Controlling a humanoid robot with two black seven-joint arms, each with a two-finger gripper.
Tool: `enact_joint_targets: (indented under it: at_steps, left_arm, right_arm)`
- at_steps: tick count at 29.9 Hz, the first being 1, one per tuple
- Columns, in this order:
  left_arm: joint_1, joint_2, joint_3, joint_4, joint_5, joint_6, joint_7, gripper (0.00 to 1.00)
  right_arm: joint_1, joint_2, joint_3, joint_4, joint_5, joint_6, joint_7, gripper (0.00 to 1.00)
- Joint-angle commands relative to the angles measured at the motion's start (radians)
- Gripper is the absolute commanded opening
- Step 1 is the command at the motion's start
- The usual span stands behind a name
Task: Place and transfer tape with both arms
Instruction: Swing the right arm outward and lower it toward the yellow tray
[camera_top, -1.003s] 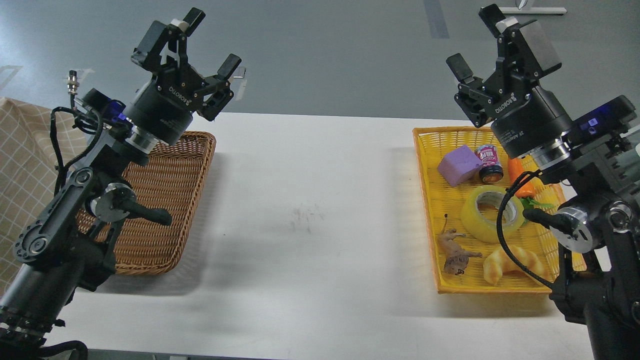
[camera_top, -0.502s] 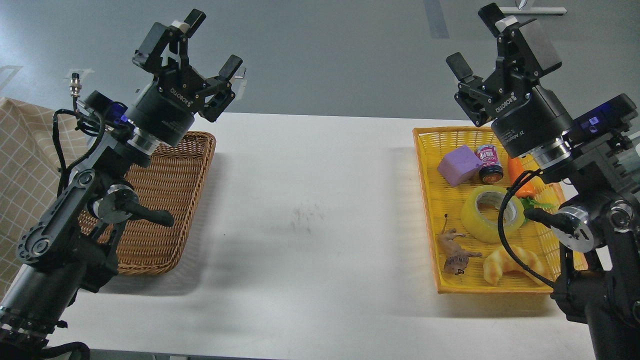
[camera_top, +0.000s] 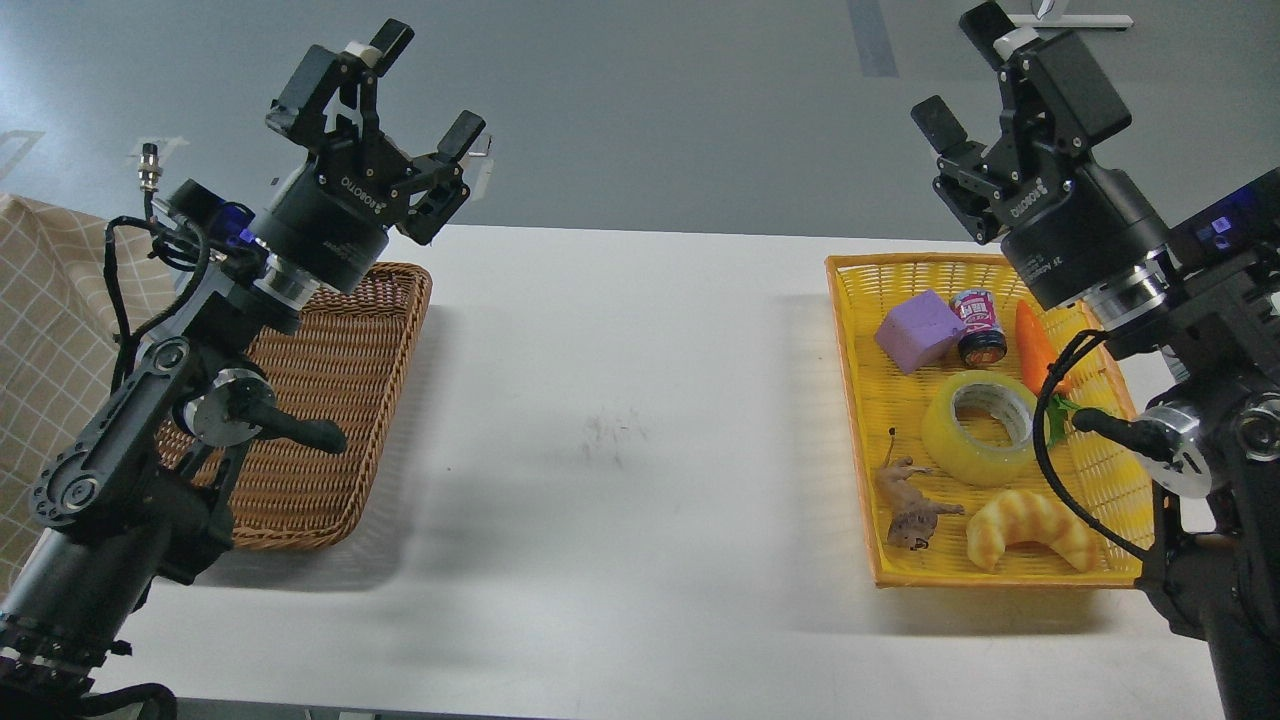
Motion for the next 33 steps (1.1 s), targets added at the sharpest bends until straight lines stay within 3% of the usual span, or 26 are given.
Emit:
enact_joint_targets:
  at_steps: [1,9,13,17,21,24,27,31,33]
  left_arm:
    - [0.001,0.001,0.0,0.001,0.0,0.0,0.0,0.98]
    - [0.001,0.002,0.002,0.001,0.0,0.0,0.002,0.98]
    - [0.003,0.002,0.002,0.001,0.0,0.0,0.002,0.98]
    - [0.003,-0.004,0.002,0.004,0.002,0.003,0.002,0.98]
    - [0.003,-0.006,0.003,0.007,0.003,0.02,0.002,0.98]
    - [0.001,-0.004,0.003,0.007,0.002,0.022,0.003,0.98]
    - [0.003,-0.006,0.003,0.007,0.002,0.022,0.014,0.98]
    - [0.001,-0.001,0.002,0.007,0.002,0.022,0.028,0.98]
    - [0.001,-0.003,0.002,0.007,0.002,0.022,0.029,0.98]
  right_arm:
    - [-0.002,-0.052,-0.002,0.001,-0.034,0.0,-0.002,0.99]
    - [-0.04,-0.209,-0.01,-0.002,-0.236,0.003,-0.044,0.99]
    - [-0.072,-0.349,-0.071,-0.002,-0.458,0.009,-0.046,0.99]
    - [-0.077,-0.428,-0.122,-0.001,-0.526,0.004,-0.038,0.99]
    - [-0.123,-0.437,-0.105,0.033,-0.44,0.004,0.0,1.0]
    - [-0.16,-0.411,-0.036,0.05,-0.231,-0.005,0.064,1.0]
    - [-0.233,-0.327,0.078,0.051,-0.033,-0.011,0.066,1.0]
    - [-0.295,-0.208,0.175,0.089,-0.005,-0.005,0.064,1.0]
    - [-0.296,-0.204,0.198,0.103,0.006,-0.006,0.057,1.0]
